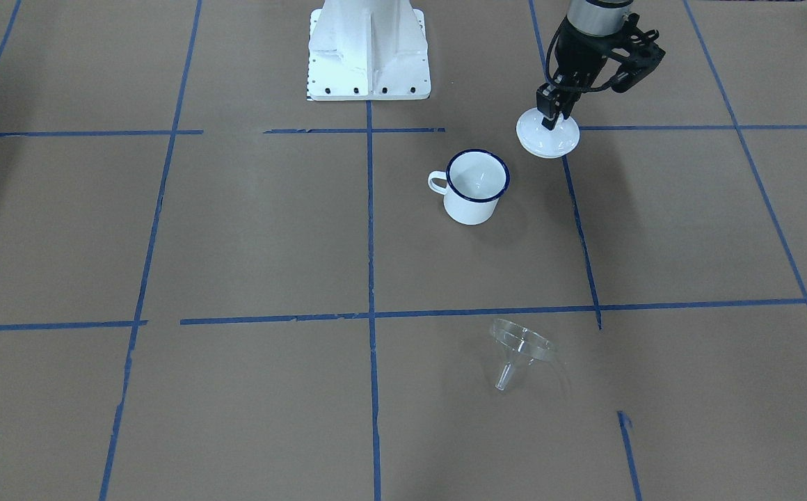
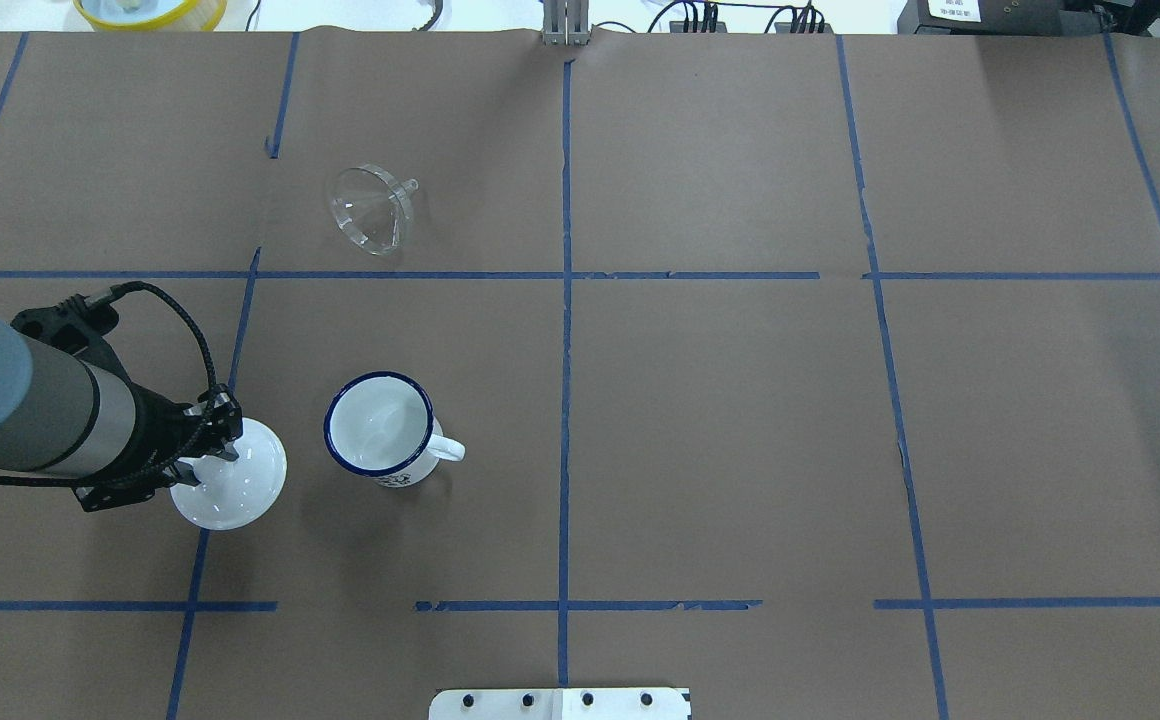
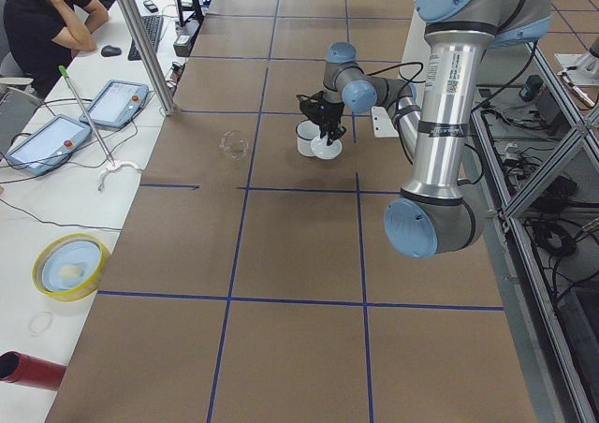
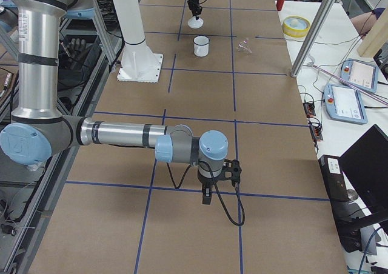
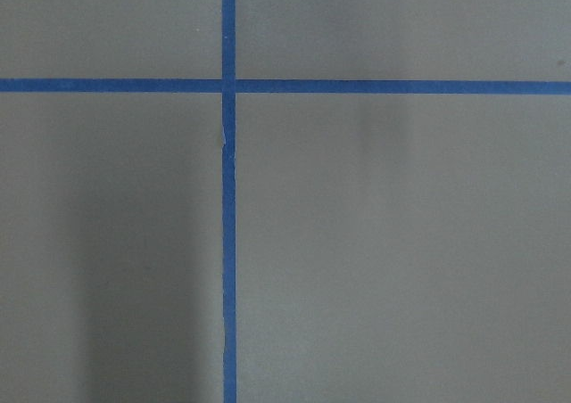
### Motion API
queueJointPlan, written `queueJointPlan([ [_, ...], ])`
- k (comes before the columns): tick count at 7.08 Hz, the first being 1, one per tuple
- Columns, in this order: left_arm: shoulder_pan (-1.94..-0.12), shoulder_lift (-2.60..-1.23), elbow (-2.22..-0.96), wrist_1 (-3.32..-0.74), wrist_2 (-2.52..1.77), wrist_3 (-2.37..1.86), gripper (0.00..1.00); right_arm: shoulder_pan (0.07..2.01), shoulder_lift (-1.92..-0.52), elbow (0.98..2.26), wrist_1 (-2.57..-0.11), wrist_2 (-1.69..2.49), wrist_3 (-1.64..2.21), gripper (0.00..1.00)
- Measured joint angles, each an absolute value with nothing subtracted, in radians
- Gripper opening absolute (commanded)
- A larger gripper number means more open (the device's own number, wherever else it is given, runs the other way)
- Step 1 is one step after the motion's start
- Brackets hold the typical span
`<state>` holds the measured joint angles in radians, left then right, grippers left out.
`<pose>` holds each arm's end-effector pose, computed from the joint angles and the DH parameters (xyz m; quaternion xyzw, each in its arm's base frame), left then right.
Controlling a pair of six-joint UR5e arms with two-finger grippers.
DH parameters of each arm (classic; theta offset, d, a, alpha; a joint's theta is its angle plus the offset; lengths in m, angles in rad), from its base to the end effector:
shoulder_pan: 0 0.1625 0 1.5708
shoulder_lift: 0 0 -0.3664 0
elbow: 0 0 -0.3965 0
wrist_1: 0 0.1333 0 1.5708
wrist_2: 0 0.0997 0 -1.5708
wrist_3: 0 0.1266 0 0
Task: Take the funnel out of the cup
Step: 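Lift the white lid with the left gripper and carry it over the mug, then lower the lid onto the mug opening with the left gripper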
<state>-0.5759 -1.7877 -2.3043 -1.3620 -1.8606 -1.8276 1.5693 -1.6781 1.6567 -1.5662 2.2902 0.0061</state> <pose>0.3370 -0.3346 0.2198 -0.0759 0.3754 -0.3251 0.8646 0.0492 -0.4553 0.6322 -0.0092 -0.3519 0.0051 0.9360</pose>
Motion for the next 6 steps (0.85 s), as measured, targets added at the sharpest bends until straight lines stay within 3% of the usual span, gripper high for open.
queueJointPlan([
  [3,-0.578,-1.975,-2.166,-1.305,-1.894,-1.828,0.00,1.569,-1.678,1.657,-1.566,2.290,0.006,1.00],
  [6,-0.574,-2.044,-2.083,-1.308,-1.902,-1.828,0.00,1.569,-1.678,1.657,-1.566,2.290,0.006,1.00],
])
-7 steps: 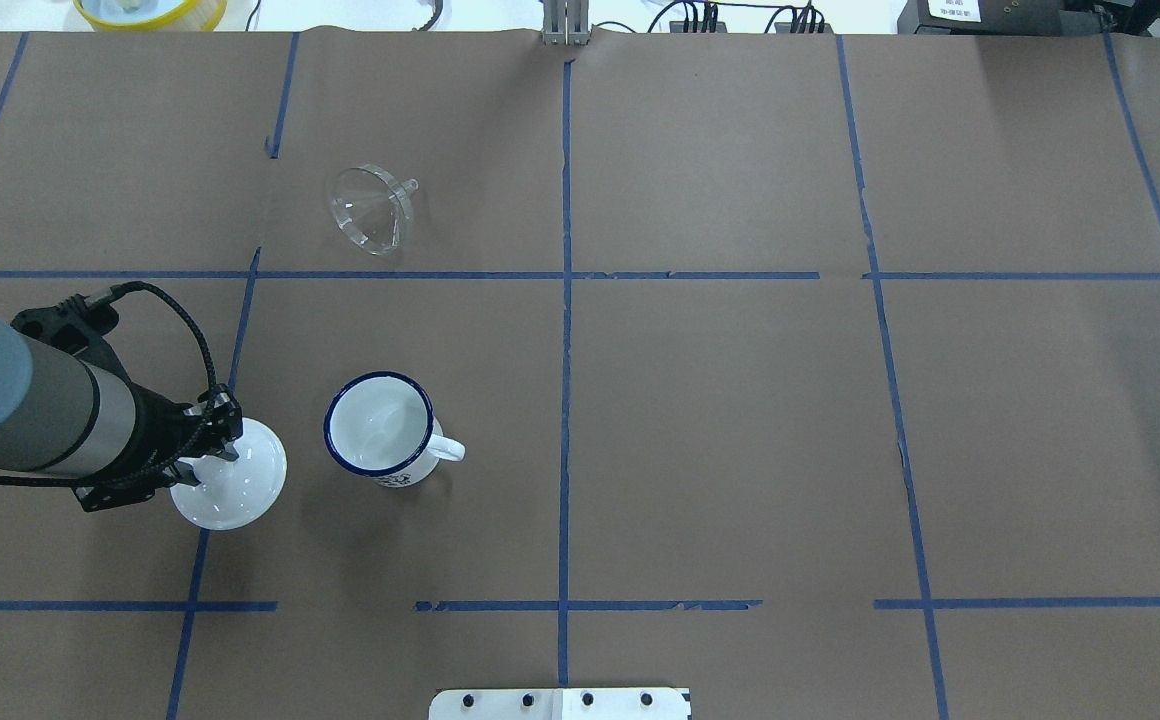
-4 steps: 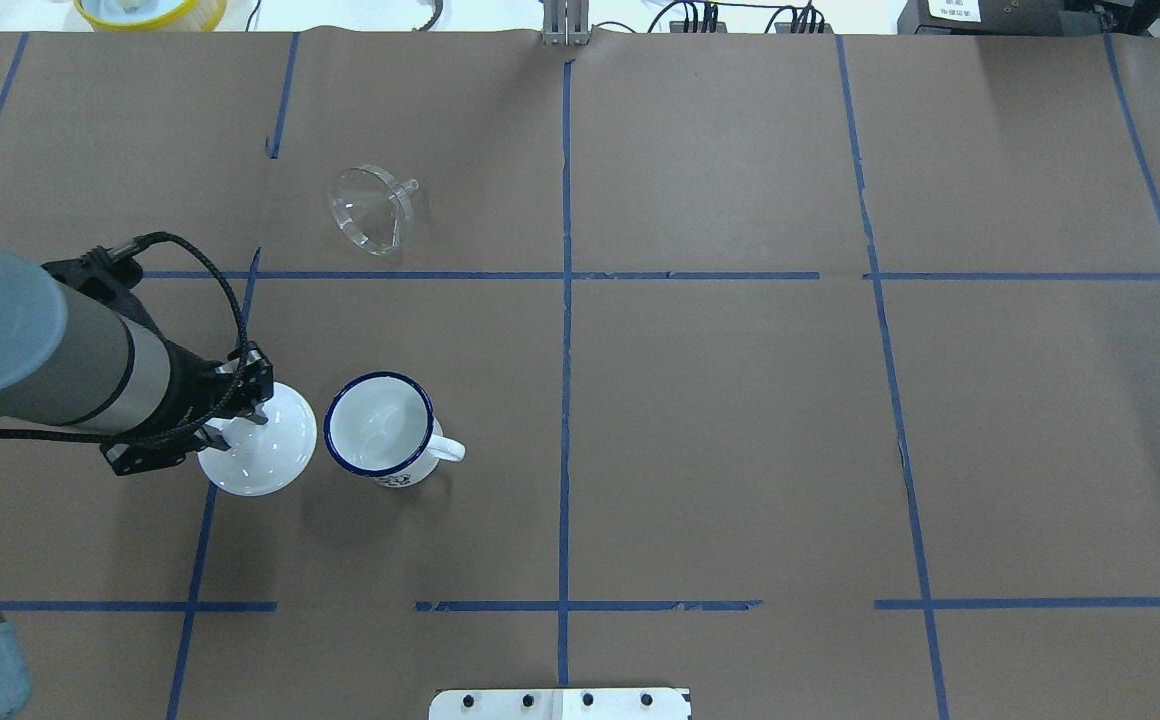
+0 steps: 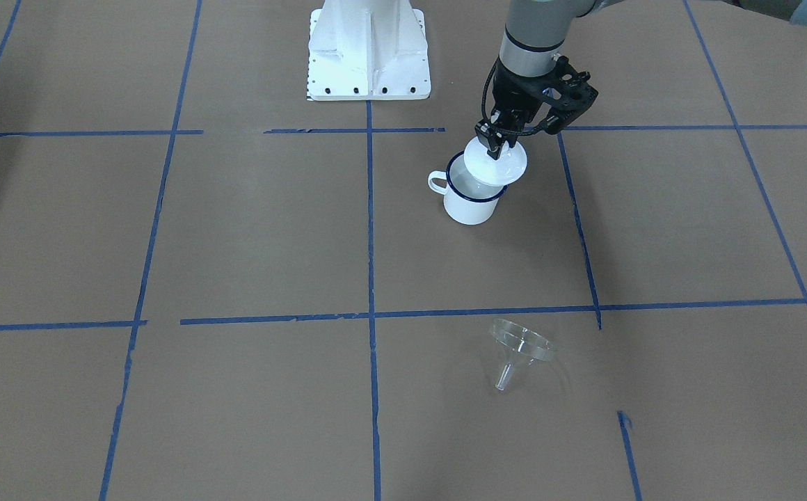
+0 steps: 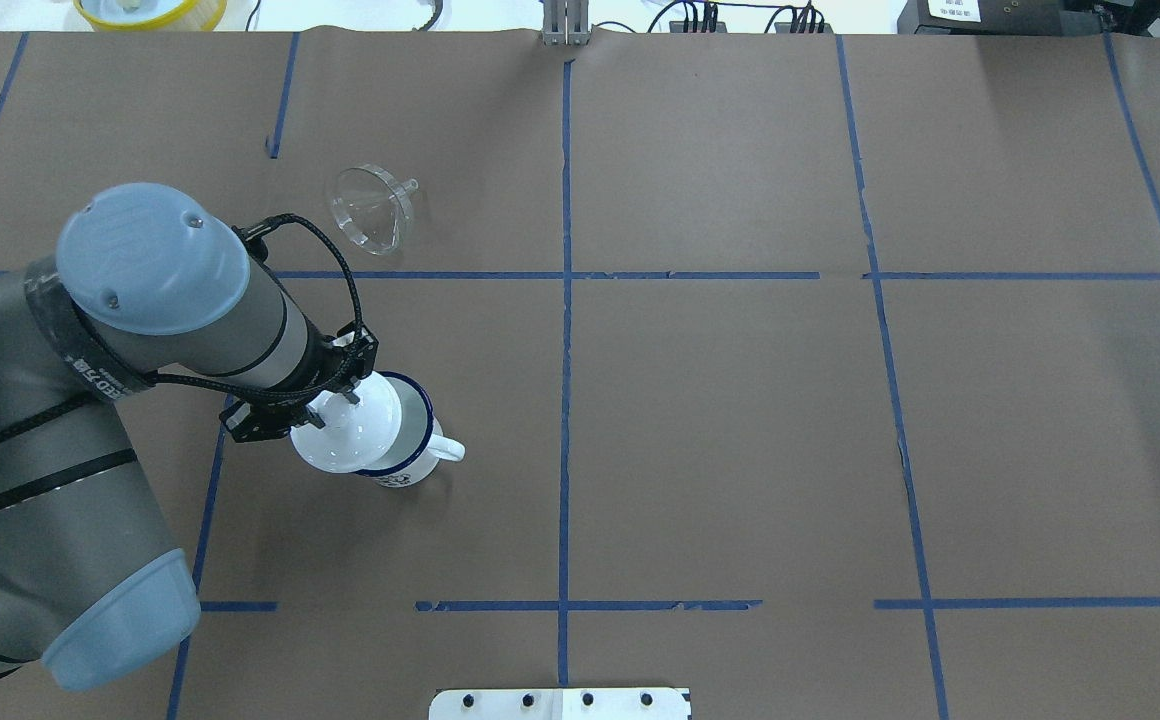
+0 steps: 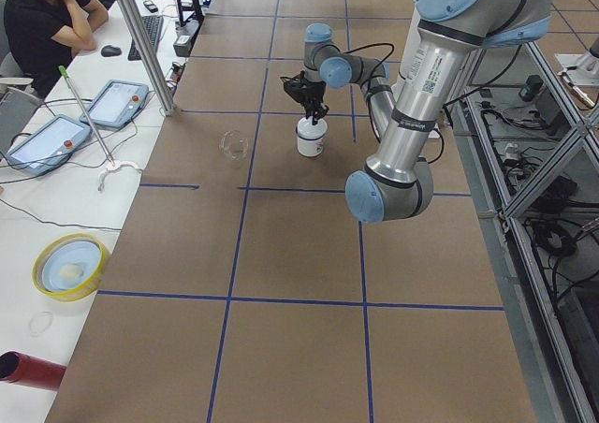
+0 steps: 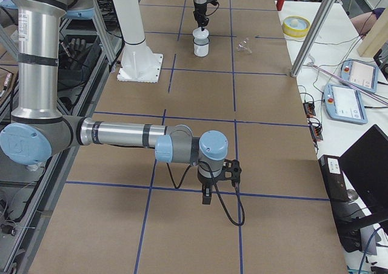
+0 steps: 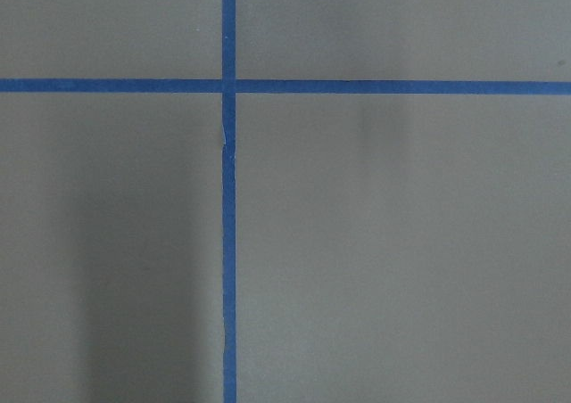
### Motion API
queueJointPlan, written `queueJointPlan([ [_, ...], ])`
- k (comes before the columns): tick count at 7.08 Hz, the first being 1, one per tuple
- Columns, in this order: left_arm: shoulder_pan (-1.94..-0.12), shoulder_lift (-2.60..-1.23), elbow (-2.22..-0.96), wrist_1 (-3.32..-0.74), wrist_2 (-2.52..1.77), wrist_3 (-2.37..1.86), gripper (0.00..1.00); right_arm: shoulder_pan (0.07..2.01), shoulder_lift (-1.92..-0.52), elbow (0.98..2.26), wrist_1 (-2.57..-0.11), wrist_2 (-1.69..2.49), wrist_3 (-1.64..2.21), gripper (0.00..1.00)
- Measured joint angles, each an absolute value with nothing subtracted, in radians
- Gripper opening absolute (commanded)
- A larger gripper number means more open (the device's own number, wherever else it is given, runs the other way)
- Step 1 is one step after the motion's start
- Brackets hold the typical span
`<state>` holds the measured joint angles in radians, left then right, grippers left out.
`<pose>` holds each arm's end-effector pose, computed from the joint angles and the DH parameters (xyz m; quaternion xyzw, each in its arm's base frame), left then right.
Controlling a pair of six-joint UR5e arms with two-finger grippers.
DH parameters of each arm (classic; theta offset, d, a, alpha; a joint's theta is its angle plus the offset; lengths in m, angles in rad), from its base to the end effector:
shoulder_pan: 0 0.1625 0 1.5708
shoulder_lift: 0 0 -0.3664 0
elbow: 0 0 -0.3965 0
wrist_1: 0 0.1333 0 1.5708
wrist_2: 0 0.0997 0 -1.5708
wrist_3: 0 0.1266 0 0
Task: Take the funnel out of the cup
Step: 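Lower the lid onto the mug opening with the left gripper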
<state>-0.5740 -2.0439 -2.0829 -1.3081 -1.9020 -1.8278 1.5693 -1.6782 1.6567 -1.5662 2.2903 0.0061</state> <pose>0.4035 -0.3706 0.1821 -0.0972 0.3686 -0.3191 0.8677 0.0492 -0.4553 0.6322 -0.0093 -0.3520 0.0051 0.9359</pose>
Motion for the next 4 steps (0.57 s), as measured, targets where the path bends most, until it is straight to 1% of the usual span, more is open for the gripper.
queueJointPlan([
  [4,-0.571,-2.070,-2.043,-1.312,-1.900,-1.826,0.00,1.569,-1.678,1.656,-1.566,2.290,0.006,1.00],
])
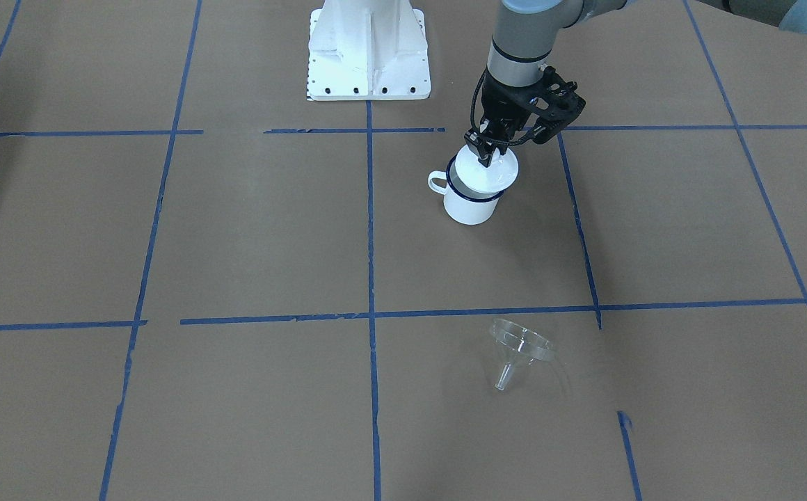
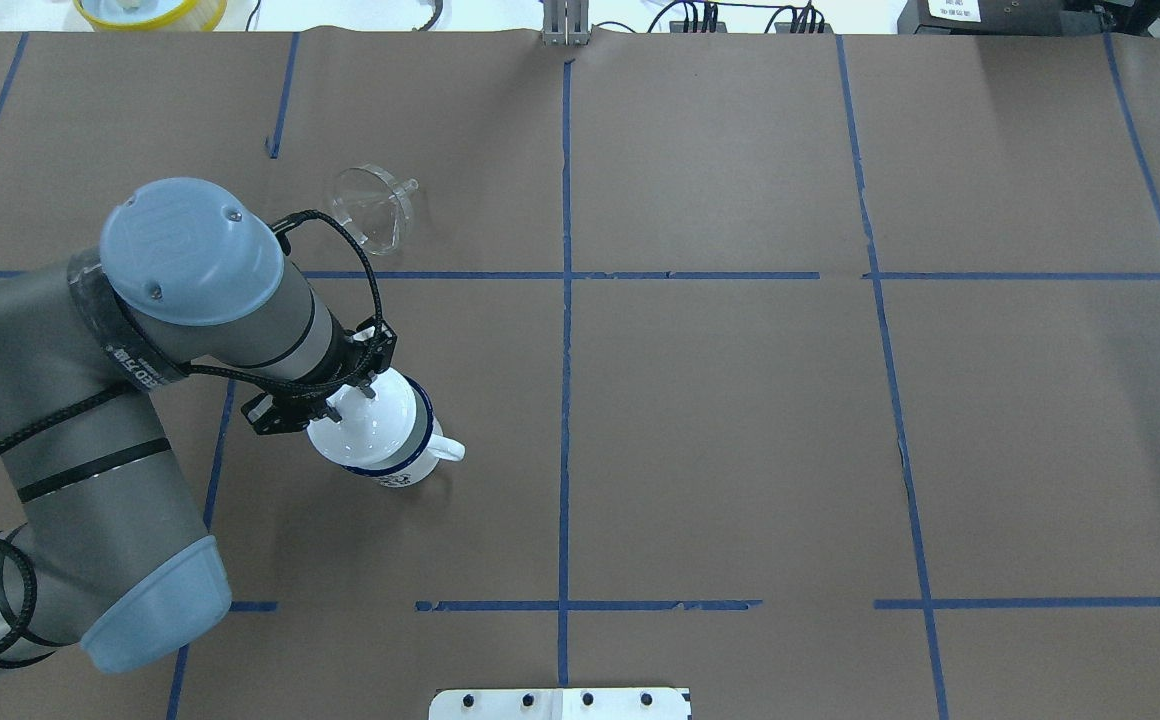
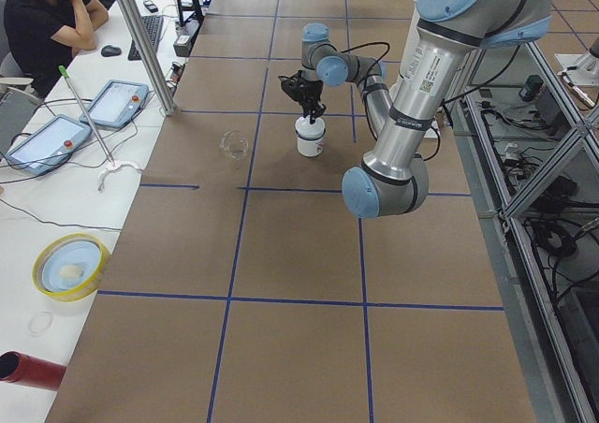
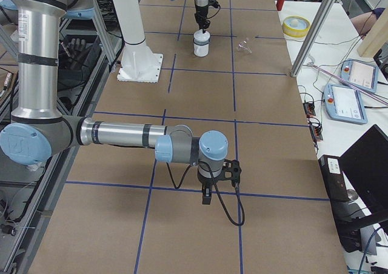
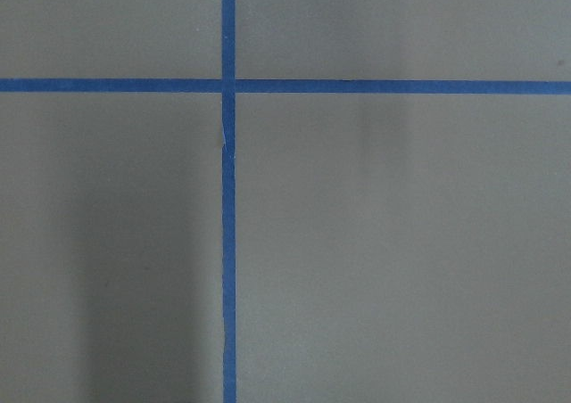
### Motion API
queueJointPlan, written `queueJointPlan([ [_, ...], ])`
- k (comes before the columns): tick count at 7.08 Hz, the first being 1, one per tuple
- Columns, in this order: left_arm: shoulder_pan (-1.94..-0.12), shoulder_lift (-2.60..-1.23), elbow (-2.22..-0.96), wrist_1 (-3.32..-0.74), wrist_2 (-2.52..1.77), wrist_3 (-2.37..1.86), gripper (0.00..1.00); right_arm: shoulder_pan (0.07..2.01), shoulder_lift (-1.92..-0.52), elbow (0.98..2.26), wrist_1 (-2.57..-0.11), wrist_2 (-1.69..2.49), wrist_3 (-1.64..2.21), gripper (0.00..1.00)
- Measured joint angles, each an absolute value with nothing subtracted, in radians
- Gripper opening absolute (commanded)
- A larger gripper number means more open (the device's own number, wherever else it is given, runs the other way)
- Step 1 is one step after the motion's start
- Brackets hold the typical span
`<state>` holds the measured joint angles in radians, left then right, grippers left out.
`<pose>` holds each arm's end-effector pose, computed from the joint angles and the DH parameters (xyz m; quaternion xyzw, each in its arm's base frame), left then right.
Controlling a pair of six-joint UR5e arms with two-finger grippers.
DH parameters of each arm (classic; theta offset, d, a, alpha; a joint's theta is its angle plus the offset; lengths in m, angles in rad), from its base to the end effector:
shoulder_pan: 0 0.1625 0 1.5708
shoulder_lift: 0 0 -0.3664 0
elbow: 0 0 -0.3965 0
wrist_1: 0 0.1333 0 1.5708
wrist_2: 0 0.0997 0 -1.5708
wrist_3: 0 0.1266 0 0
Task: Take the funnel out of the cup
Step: 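Lower the lid onto the mug opening with the left gripper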
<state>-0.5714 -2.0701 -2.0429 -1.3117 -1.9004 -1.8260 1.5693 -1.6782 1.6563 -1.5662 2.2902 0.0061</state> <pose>0.4151 -0.3767 0.1823 -0.0977 0.3639 -0.3189 0.8697 0.0492 -0.4552 0.6324 -0.0094 -0.3519 0.0052 0.9360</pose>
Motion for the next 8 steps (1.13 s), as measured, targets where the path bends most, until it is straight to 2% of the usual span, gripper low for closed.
queueJointPlan([
  [8,-0.566,-2.089,-2.003,-1.331,-1.902,-1.824,0.00,1.569,-1.678,1.657,-1.566,2.290,0.006,1.00],
])
